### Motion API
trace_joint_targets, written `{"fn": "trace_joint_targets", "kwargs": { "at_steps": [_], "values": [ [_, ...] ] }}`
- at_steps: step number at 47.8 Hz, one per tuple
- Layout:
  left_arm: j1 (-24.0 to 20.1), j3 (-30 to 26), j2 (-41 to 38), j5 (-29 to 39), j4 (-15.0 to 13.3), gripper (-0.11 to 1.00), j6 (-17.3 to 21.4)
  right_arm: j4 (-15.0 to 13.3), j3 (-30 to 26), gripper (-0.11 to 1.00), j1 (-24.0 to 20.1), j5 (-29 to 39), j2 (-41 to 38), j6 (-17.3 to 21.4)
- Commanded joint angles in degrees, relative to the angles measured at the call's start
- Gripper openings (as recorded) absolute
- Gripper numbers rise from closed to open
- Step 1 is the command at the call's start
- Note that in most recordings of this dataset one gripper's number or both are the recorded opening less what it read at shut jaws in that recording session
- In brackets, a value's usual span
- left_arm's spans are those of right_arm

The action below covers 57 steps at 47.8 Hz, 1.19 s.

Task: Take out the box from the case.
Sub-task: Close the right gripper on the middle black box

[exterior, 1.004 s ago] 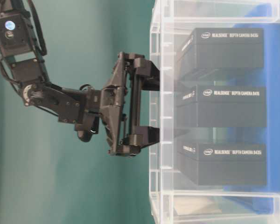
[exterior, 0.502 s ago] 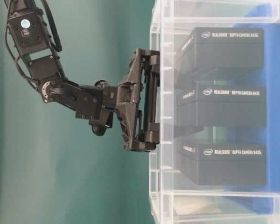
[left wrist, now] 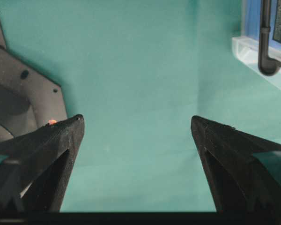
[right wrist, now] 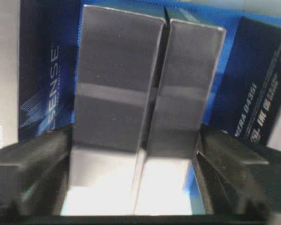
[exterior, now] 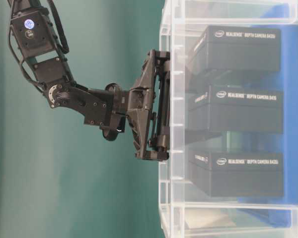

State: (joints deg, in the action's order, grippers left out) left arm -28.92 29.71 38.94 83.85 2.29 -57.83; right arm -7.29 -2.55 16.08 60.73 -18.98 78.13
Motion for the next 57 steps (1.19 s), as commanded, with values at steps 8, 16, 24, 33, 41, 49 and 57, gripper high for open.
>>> {"fn": "trace_joint_targets", "kwargs": {
  "at_steps": [8, 16, 24, 33, 41, 49, 57],
  "values": [
    [-0.2, -0.5, 0.3, -0.2, 0.2, 0.97, -0.1, -0.1, -0.7, 0.67, -0.9, 0.2, 1.1, 0.8],
    [-0.2, -0.5, 0.3, -0.2, 0.2, 0.97, 0.0, -0.5, -1.2, 0.67, -0.9, 0.0, 1.0, 0.8],
    [-0.2, -0.4, 0.3, -0.2, 0.2, 0.97, -0.1, -2.0, -2.3, 0.67, -0.9, 0.7, 1.0, 0.8],
    [-0.2, -0.4, 0.3, -0.1, 0.3, 0.97, -0.2, -2.3, -4.5, 0.67, -0.9, 3.3, 1.1, 0.7],
    [-0.2, -0.4, 0.4, -0.1, 0.3, 0.97, -0.2, -3.3, -7.7, 0.67, -0.9, 5.7, 1.3, 0.6],
    [-0.2, -0.4, 0.4, -0.1, 0.3, 0.97, -0.2, -3.4, -10.3, 0.67, -0.9, 7.9, 1.4, 0.4],
    [-0.2, -0.4, 0.4, -0.1, 0.3, 0.97, -0.2, -3.5, -12.7, 0.67, -1.0, 11.7, 2.2, -1.0]
  ]
}}
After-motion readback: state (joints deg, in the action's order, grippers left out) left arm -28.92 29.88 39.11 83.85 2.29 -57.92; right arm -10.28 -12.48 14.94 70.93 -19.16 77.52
